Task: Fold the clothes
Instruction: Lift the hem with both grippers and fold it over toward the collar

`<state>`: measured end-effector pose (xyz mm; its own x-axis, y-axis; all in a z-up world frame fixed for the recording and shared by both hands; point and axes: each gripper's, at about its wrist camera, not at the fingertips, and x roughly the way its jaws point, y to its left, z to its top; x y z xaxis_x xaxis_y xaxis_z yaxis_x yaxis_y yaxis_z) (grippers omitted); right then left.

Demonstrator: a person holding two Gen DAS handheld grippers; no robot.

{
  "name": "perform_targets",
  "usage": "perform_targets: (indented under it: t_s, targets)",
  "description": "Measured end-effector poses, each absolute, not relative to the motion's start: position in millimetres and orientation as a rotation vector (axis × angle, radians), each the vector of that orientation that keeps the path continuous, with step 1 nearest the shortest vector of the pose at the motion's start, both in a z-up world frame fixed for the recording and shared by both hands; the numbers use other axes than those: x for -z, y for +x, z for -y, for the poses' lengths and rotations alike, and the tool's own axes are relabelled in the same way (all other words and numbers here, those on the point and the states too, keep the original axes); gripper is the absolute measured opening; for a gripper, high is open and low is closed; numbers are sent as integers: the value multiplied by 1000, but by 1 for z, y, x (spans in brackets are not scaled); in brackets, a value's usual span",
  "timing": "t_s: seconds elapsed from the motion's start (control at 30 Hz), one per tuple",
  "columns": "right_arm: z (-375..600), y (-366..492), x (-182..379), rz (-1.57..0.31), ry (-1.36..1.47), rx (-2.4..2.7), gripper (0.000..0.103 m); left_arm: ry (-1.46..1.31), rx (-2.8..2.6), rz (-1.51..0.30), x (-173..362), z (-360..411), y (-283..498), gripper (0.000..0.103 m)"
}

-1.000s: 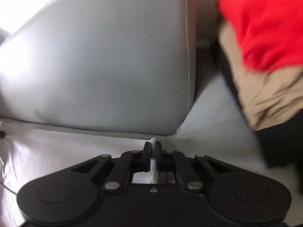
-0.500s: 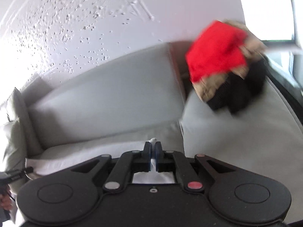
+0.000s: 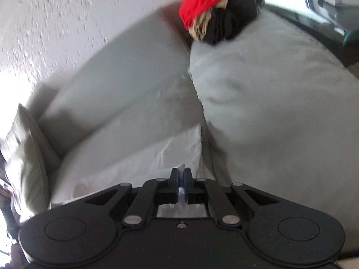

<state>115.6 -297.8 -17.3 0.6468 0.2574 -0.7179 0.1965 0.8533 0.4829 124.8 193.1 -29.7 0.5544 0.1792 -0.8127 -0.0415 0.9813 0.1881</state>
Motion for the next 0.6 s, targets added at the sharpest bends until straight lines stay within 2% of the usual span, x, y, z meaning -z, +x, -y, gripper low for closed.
perform_targets:
  t_s: [0.07,0.1,0.23,0.33,0.37,0.4,0.47,0.53,0.6]
  targets:
    - [293,109,28,-932,541,-28,5,157,-141,-1009,39,-195,117,9]
    - [290,106,33,-958,528,-24,9,159,-146,-1026,43,-196,112,10]
    - [293,79,19,-926,516,-24,13,167,-124,-938,21,-192,61,15]
    - [291,58,-4,-894,534,-98,31,189,-63,-847,-2,-182,21,19]
    - [288,55,-8,-894,524,-124,40,180,-35,-826,-5,-179,16,22]
    - [282,58,-7,-902,512,-140,44,170,-8,-804,-9,-176,12,31]
    - [269,63,-3,-918,486,-170,44,155,37,-779,-11,-167,12,35]
    - [255,73,6,-942,477,-187,44,146,74,-773,-7,-153,21,35]
    - [240,90,22,-986,491,-201,39,155,108,-792,4,-135,40,35]
